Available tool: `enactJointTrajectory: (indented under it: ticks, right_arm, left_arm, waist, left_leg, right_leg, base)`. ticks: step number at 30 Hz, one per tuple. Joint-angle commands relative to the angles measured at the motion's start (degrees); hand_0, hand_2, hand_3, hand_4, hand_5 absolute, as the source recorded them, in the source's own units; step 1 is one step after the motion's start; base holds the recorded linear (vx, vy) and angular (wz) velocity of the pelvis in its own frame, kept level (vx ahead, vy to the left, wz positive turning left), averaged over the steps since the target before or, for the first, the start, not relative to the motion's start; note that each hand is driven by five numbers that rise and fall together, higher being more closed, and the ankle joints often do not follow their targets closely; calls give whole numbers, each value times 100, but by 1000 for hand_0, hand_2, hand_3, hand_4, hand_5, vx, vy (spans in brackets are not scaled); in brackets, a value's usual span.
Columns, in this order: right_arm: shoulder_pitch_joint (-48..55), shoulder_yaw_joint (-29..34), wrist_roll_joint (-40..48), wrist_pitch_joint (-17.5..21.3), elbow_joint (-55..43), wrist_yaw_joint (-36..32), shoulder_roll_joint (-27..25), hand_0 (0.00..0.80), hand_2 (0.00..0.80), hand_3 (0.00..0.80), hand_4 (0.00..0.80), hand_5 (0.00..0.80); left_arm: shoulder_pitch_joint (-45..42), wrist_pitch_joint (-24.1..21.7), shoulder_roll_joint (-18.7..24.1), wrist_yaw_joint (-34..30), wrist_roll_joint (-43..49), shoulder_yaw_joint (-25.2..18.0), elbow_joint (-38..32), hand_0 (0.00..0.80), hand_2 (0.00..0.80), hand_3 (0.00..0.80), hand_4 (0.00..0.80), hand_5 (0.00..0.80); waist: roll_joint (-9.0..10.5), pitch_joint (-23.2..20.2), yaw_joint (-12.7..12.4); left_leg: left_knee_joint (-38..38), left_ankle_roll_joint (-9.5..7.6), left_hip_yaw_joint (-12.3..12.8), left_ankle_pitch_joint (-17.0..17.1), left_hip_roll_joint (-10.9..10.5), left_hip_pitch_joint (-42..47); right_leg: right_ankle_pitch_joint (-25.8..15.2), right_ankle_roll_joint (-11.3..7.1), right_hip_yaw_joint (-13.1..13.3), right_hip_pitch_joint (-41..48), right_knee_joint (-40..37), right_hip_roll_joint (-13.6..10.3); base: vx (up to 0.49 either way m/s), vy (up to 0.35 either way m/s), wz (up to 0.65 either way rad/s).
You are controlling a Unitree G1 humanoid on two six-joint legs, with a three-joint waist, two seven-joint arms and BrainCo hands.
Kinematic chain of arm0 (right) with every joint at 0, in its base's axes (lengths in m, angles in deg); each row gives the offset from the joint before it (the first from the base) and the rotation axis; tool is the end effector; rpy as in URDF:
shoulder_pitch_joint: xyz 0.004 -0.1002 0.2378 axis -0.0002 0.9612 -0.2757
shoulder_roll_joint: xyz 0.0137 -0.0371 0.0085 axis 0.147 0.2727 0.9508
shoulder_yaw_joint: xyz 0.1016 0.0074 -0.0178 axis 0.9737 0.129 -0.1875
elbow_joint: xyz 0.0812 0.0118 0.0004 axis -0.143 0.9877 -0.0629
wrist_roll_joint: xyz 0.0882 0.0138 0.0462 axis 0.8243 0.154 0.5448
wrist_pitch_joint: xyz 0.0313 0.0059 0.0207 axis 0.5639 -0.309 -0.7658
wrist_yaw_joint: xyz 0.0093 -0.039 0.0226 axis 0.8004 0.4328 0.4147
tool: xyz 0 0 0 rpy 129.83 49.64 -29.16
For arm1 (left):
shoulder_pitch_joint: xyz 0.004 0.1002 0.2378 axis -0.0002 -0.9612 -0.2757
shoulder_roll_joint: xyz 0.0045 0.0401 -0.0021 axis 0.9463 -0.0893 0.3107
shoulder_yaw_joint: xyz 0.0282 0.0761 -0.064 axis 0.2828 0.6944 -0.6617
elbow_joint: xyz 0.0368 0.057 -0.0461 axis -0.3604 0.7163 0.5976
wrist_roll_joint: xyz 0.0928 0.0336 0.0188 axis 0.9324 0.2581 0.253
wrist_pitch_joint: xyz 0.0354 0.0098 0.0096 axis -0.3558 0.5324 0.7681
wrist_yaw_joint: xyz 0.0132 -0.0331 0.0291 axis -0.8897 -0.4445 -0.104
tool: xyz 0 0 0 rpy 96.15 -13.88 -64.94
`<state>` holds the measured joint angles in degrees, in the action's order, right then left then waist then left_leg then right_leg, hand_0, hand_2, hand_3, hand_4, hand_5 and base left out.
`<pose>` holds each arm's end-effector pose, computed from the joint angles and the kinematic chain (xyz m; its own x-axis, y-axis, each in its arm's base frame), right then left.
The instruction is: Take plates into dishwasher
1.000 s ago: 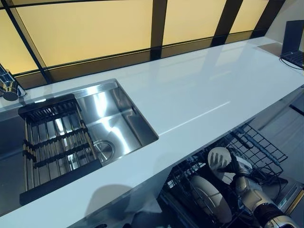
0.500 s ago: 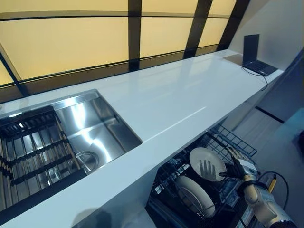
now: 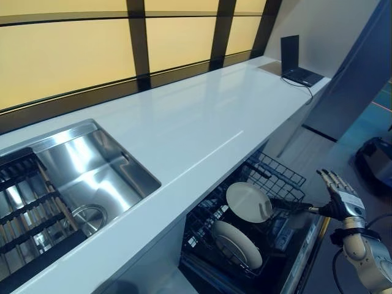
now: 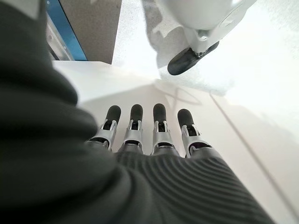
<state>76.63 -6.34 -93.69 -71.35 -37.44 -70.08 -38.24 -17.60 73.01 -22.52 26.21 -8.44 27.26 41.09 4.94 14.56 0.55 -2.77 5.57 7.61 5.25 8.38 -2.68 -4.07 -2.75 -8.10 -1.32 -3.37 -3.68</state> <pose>0.2158 -0.3060 0.1096 0.9085 -0.2450 0.3384 0.4057 0.3242 -0.8546 0.1181 0.2526 -0.0863 0.5892 0.1752 -0.7888 0.3240 0.8431 0.4292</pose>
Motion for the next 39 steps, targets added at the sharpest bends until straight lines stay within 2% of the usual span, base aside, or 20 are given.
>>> enactJointTrajectory:
  ticks: [1, 12, 23, 31, 39]
  right_arm:
    - [-147, 543, 736, 239, -430, 336, -137, 0, 0, 0, 0, 0]
    - [-475, 525, 2035, 398, 63, 204, 289, 0, 0, 0, 0, 0]
    - [-1086, 212, 3315, 627, 714, 203, 573, 0, 0, 0, 0, 0]
    - [-1532, 99, 4000, 739, 1062, 305, 689, 0, 0, 0, 0, 0]
    - [-1840, 99, 4886, 1045, 1478, 406, 938, 0, 0, 0, 0, 0]
  left_arm:
    - [471, -120, -115, 165, -61, 56, 294, 0, 0, 0, 0, 0]
    - [670, -319, -303, 317, -412, 486, 305, 0, 0, 0, 0, 0]
    - [1031, -680, -534, 730, -1025, 657, 340, 0, 0, 0, 0, 0]
    - [1174, -852, -522, 1083, -1300, 569, 193, 0, 0, 0, 0, 0]
    - [1262, -870, -531, 1185, -1454, 655, 95, 0, 0, 0, 0, 0]
  waist:
    - [-209, 82, 133]
    - [-606, 506, 444]
    - [-1065, 1087, 492]
    - [-1137, 1380, 394]
    - [-1227, 1524, 315]
  left_leg:
    - [111, -137, -288, 147, 212, -623]
    - [239, -18, -305, 311, 311, -950]
    - [702, 46, -360, 391, 241, -1584]
    - [904, 66, -416, 478, 156, -1947]
    - [748, 90, -383, 639, 146, -2143]
  right_leg:
    - [796, -12, -126, -129, 928, -60]
    - [1019, 200, 24, -531, 1384, 1]
    - [1496, 464, -20, -1643, 2743, -75]
    - [1754, 539, -138, -2254, 3469, -111]
    - [1783, 510, -143, -2538, 3613, -46]
  base:
    - [-204, -72, -14]
    - [-102, -10, -16]
    - [-107, 35, -9]
    - [-97, -20, 4]
    - [-61, -15, -2]
